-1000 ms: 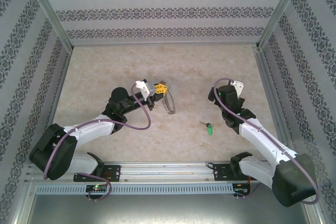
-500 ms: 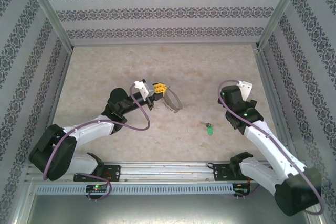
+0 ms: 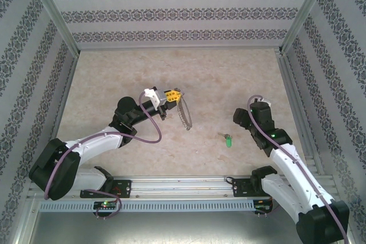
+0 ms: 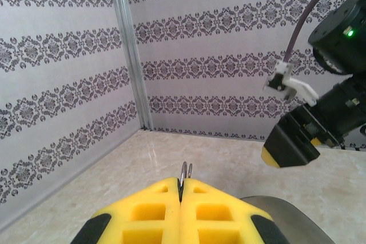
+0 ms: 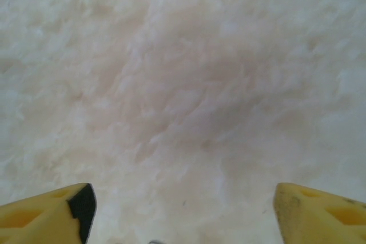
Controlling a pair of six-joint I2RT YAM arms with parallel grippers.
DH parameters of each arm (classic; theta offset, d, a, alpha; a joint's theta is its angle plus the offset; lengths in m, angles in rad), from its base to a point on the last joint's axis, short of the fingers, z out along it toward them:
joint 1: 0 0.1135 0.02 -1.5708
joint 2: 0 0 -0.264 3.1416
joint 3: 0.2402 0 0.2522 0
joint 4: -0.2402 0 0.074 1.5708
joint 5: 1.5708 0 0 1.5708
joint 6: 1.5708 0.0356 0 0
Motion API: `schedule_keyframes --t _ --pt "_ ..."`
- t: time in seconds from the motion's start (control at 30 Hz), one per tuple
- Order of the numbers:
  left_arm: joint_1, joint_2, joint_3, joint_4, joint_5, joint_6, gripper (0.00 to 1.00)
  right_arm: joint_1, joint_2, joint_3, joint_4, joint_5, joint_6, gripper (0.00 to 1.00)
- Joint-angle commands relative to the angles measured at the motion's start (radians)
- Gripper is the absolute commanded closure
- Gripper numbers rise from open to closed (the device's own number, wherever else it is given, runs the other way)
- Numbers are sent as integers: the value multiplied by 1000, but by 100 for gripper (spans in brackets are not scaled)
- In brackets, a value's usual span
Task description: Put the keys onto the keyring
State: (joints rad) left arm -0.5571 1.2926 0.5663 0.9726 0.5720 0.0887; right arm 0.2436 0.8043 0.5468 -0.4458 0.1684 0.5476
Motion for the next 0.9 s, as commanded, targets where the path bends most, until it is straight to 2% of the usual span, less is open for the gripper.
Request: schedule_keyframes --t 0.0,0.13,0.27,0.7,0.87 --pt "-16 -31 -4 52 16 -17 100 -7 35 -48 54 -140 87 30" --pt "-15 -33 -3 52 18 -24 100 -8 118 -82 67 -222 183 48" --pt "-15 -35 -4 46 19 -26 100 -1 189 -102 87 -268 236 61" --pt "-15 -22 1 46 41 -32 100 48 199 -165 75 -229 318 71" --pt "-15 -8 -1 67 48 -43 100 49 176 -179 68 -213 333 71"
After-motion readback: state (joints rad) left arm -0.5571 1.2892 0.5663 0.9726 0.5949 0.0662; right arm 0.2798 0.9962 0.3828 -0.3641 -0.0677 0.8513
